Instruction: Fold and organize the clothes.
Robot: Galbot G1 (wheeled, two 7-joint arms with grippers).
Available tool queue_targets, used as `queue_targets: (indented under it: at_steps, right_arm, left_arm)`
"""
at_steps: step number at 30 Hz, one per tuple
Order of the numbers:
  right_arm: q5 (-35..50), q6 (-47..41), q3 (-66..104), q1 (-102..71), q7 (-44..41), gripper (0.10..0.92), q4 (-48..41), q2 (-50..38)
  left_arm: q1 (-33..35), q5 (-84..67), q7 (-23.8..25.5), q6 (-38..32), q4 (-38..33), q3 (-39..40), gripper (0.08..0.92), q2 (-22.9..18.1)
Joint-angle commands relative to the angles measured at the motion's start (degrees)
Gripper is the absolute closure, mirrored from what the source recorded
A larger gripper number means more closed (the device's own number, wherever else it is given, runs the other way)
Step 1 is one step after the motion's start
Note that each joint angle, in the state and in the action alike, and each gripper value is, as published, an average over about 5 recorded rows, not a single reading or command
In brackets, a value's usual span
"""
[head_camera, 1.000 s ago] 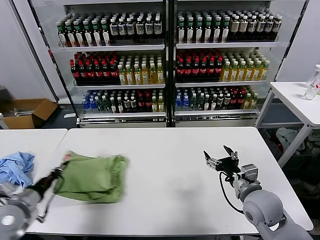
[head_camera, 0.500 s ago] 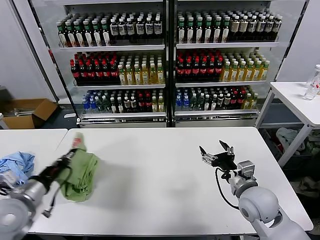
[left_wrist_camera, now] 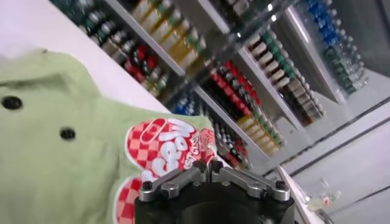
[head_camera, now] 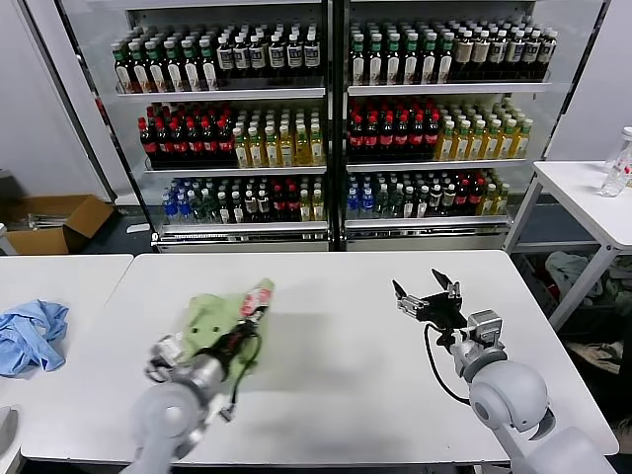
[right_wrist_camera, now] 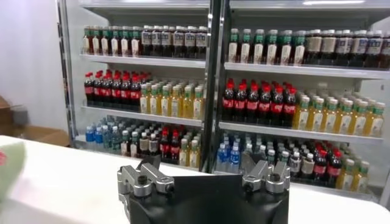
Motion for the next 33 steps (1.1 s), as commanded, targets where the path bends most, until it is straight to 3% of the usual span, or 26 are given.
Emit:
queue_targets:
  at_steps: [1, 8, 13, 20, 27, 33]
  right_arm:
    - [2.72, 0.47, 0.11, 1.11, 1.31, 0.203, -1.15, -0.46]
    - [3.27, -1.77, -4.19, 2.52, 1.9, 0.203, -1.5, 1.3]
    - [6.08, -5.85, -13.27, 4.85, 3.4, 0.203, -5.36, 6.07]
    - [12.53, -9.33, -23.09, 10.48, 6.56, 0.203, -13.42, 14.54]
    - [13.57, -9.54, -28.25, 15.65, 8.96, 0.203, -19.05, 17.81]
    - [14.76, -9.7, -28.69, 16.58, 11.7, 0.245, -20.82, 17.21]
  left_arm:
    - [-8.41, 27.13, 2.87, -3.23, 10.88, 16.59, 0.876, -10.71]
    - [-2.51, 39.88, 6.97, -4.27, 0.76, 15.33, 0.682, -5.41]
    - [3.52, 41.2, 6.64, -4.63, -5.73, 6.45, 0.543, 1.27]
    - [12.51, 36.3, 5.18, -5.85, -9.51, -6.78, 0.335, 8.77]
    - [16.91, 33.91, 4.54, -6.22, -10.72, -11.13, 0.186, 10.46]
    - [16.76, 32.94, 3.93, -6.12, -10.02, -11.45, 0.177, 10.61]
